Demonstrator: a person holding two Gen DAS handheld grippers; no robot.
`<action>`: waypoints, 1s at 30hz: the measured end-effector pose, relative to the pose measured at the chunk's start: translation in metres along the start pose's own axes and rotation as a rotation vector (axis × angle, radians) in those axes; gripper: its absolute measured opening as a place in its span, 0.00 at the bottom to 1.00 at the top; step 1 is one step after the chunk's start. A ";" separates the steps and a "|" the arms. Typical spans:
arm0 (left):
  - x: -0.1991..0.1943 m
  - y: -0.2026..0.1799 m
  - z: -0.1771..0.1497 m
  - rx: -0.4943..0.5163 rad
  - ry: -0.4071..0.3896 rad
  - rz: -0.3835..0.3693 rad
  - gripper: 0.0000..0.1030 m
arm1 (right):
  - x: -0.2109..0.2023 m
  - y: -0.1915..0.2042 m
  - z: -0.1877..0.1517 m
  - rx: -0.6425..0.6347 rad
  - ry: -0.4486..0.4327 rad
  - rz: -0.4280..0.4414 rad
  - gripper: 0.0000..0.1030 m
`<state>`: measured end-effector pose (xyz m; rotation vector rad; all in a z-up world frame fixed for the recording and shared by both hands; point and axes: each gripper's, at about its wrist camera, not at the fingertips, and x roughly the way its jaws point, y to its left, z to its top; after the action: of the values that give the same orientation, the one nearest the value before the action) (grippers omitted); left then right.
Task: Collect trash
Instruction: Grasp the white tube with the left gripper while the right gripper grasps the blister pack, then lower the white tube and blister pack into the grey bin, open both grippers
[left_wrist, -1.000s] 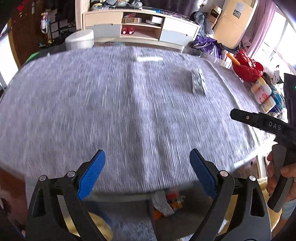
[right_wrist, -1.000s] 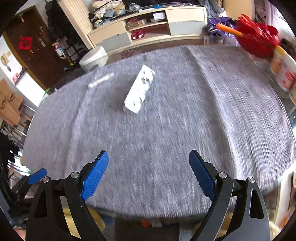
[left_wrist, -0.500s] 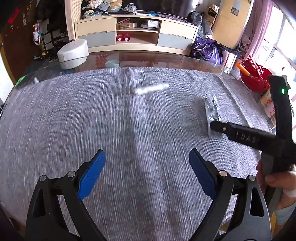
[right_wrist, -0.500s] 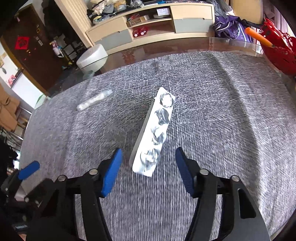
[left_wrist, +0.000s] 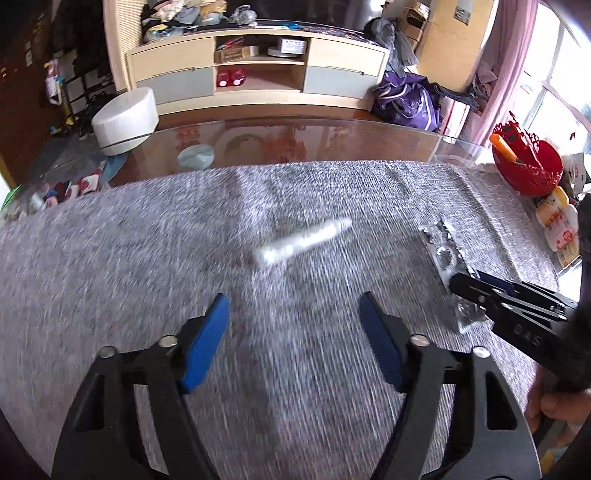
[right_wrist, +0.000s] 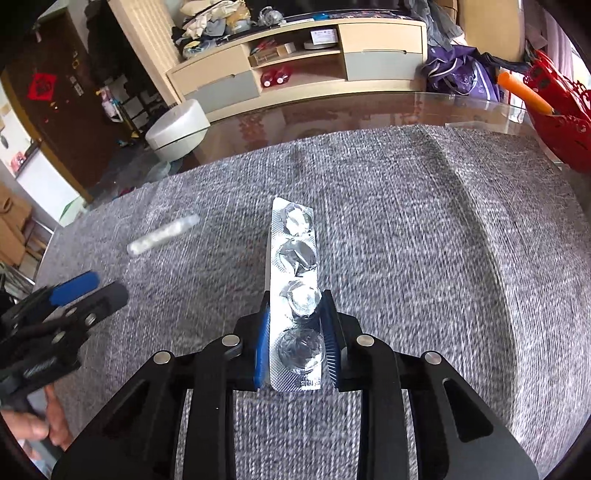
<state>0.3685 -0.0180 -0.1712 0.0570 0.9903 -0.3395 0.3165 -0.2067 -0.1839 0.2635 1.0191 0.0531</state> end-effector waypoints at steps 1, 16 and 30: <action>0.005 0.000 0.004 0.013 0.002 -0.004 0.58 | 0.001 0.000 0.002 0.003 0.001 0.003 0.26; 0.040 -0.008 0.027 0.121 0.000 0.033 0.22 | 0.009 -0.005 0.014 0.031 0.015 0.027 0.26; 0.007 -0.036 -0.014 0.114 0.043 -0.045 0.11 | -0.024 -0.006 -0.004 0.004 0.010 0.024 0.25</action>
<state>0.3496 -0.0513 -0.1804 0.1458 1.0156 -0.4371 0.2999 -0.2153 -0.1676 0.2796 1.0259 0.0746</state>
